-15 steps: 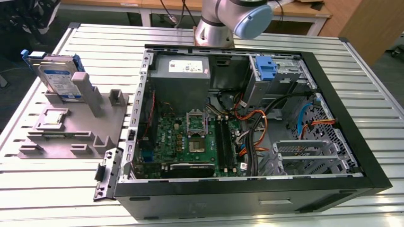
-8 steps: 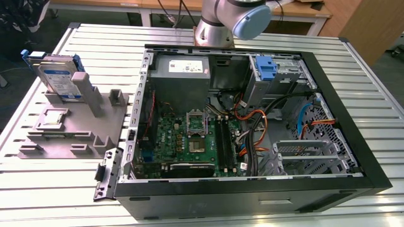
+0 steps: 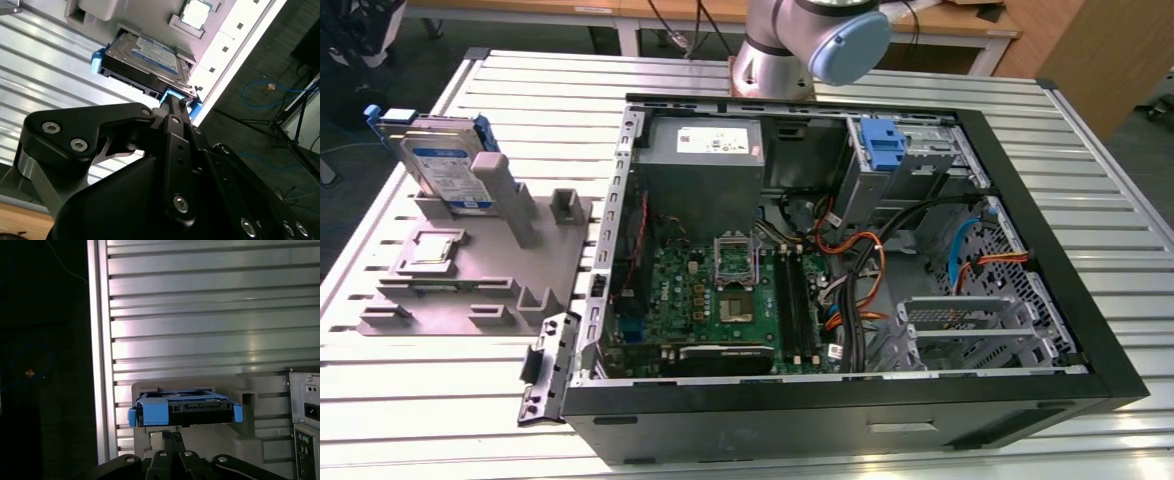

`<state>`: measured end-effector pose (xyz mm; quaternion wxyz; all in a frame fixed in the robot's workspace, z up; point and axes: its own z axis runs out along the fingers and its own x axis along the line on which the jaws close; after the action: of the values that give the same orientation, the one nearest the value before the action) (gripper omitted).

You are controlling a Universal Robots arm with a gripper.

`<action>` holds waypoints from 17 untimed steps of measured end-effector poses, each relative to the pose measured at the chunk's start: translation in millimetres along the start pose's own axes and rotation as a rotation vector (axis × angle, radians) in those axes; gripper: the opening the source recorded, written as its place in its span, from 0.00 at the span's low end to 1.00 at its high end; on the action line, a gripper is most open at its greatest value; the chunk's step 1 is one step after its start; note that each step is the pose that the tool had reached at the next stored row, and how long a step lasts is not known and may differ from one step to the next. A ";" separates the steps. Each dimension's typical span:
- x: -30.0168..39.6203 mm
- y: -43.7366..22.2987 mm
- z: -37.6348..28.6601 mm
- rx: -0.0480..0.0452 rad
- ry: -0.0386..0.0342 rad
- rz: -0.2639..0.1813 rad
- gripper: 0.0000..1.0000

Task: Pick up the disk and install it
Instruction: 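Reach for the disk, then pick up the disk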

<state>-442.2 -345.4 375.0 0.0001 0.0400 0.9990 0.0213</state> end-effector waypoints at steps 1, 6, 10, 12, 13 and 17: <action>1.7 0.2 0.2 0.0001 0.0009 0.000 0.10; 2.2 0.2 0.3 0.0001 0.0013 0.000 0.10; 2.3 0.2 0.3 0.0001 0.0013 0.000 0.10; 2.3 0.2 0.3 0.0001 0.0013 0.000 0.10; 2.3 0.2 0.2 0.0002 0.0013 0.000 0.10; 2.4 0.2 0.3 0.0001 0.0013 0.000 0.10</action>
<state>-444.6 -345.0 374.8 -0.0005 0.0401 0.9990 0.0213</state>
